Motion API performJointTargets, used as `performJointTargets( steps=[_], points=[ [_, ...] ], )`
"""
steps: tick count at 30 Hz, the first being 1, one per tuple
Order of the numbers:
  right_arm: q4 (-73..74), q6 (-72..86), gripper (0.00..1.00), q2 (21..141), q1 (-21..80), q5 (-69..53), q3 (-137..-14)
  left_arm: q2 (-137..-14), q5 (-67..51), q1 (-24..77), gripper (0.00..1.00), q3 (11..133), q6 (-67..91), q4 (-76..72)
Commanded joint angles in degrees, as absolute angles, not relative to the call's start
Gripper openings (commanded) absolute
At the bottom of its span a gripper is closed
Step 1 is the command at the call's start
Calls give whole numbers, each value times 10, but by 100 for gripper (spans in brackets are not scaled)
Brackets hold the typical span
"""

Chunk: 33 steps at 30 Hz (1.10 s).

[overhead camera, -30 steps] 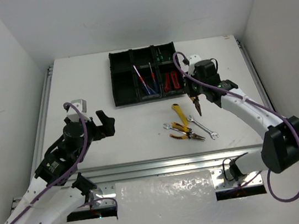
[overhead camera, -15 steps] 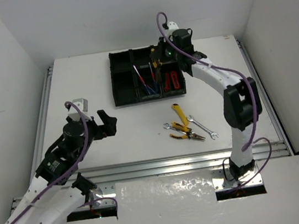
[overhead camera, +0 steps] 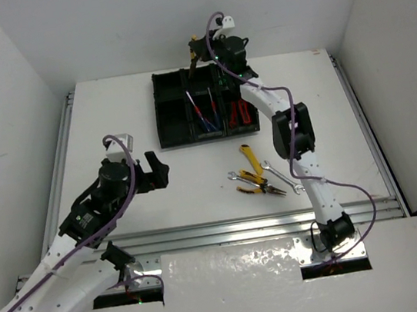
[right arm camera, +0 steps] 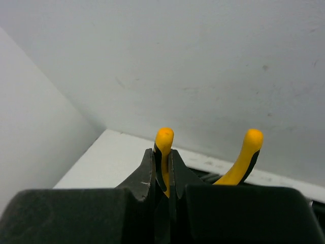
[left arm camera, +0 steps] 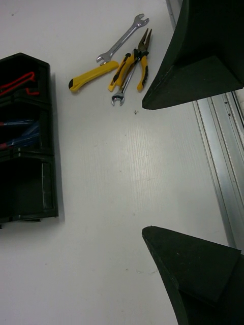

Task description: Sort the tools into containers

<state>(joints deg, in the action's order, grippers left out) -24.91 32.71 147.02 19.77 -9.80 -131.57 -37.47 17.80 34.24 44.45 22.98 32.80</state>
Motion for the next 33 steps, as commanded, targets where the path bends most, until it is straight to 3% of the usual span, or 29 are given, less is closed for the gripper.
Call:
performJointTargets(
  steps=[1, 12, 14, 17, 20, 25, 26, 29, 33],
  points=[
    [-358, 285, 0, 1519, 201, -81, -1381, -360, 164, 335, 98, 440, 229, 304],
    [-382, 260, 0, 1538, 213, -84, -1351, -321, 154, 330, 100, 438, 227, 299],
    [-374, 264, 18, 1536, 214, -73, -1352, -316, 153, 330, 100, 438, 226, 299],
    [-343, 272, 53, 1525, 212, -28, -1349, -309, 152, 330, 100, 436, 226, 297],
    [-312, 268, 68, 1498, 207, -9, -1335, -306, 150, 330, 100, 435, 226, 296],
    [-258, 237, 80, 1456, 203, 22, -1332, -301, 151, 330, 100, 435, 226, 297],
    [-237, 223, 89, 1429, 202, 28, -1329, -301, 151, 330, 100, 434, 226, 297],
    [-193, 199, 99, 1352, 202, 61, -1289, -300, 152, 330, 100, 434, 227, 296],
    [-80, 166, 99, 1262, 203, 100, -1256, -307, 149, 330, 100, 435, 225, 296]
  ],
)
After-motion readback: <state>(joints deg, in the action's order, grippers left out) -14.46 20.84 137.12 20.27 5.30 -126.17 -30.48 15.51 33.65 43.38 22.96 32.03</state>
